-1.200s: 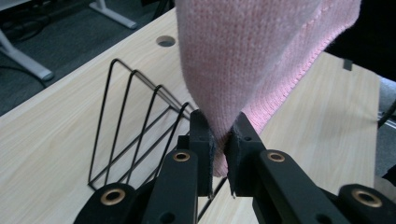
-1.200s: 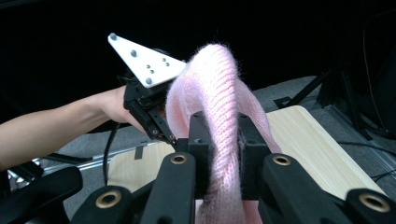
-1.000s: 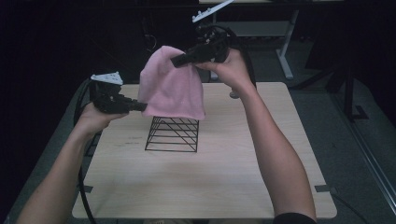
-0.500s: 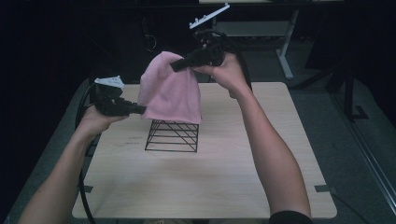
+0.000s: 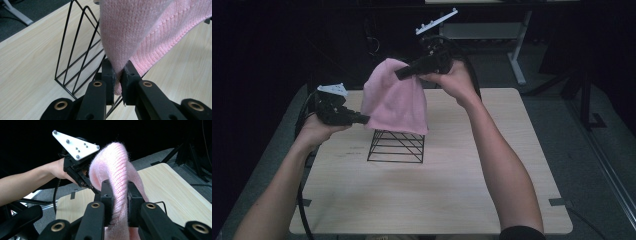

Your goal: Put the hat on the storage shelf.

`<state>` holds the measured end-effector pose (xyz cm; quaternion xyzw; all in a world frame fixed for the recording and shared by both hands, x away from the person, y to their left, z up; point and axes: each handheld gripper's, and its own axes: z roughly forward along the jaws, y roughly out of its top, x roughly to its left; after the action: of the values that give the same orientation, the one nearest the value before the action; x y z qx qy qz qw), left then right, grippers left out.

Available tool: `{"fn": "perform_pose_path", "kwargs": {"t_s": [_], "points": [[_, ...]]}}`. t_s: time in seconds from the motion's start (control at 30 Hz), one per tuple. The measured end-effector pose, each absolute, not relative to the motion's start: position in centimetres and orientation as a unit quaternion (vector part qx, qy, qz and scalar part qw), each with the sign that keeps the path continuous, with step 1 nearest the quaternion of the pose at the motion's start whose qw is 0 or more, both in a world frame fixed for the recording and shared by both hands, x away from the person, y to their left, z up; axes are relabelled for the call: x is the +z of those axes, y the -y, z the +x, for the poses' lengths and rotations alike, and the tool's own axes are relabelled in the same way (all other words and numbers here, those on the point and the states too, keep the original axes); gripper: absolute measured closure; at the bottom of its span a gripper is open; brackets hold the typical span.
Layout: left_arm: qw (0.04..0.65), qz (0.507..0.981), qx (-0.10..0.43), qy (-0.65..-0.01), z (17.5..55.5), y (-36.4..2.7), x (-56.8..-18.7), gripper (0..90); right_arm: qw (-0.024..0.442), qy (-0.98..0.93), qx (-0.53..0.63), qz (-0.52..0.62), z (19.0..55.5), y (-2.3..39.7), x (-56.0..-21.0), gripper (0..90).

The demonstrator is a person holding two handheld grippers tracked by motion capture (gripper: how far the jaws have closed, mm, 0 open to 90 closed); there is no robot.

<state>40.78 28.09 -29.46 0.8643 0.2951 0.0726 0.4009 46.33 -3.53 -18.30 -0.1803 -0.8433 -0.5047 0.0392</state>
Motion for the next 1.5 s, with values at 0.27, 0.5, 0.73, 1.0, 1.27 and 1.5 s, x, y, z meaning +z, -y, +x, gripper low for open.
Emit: {"fn": "perform_pose_path", "kwargs": {"t_s": [0.27, 0.5, 0.73, 1.0, 1.27, 1.5], "points": [[0.396, 0.867, 0.07, -0.295, 40.8, -28.0, -29.9, 82.6, 0.041, 0.844, -0.505, -0.178, 46.4, 3.5, -18.7, 79.3], [0.393, 0.867, 0.067, -0.298, 40.8, -28.2, -30.3, 82.5, 0.049, 0.844, -0.502, -0.183, 46.4, 3.5, -19.3, 79.2], [0.384, 0.872, 0.073, -0.294, 40.8, -28.2, -30.4, 82.6, 0.053, 0.845, -0.501, -0.179, 46.3, 3.2, -19.5, 79.2], [0.38, 0.873, 0.069, -0.298, 40.7, -28.2, -31.2, 82.6, 0.054, 0.851, -0.493, -0.176, 46.2, 2.8, -19.7, 79.1], [0.37, 0.876, 0.07, -0.301, 40.5, -28.4, -31.8, 82.5, 0.061, 0.851, -0.492, -0.173, 46.0, 2.3, -20.7, 79.0], [0.36, 0.881, 0.081, -0.298, 40.2, -28.4, -32.2, 82.5, 0.066, 0.849, -0.496, -0.169, 45.6, 2.3, -21.4, 78.9]]}}
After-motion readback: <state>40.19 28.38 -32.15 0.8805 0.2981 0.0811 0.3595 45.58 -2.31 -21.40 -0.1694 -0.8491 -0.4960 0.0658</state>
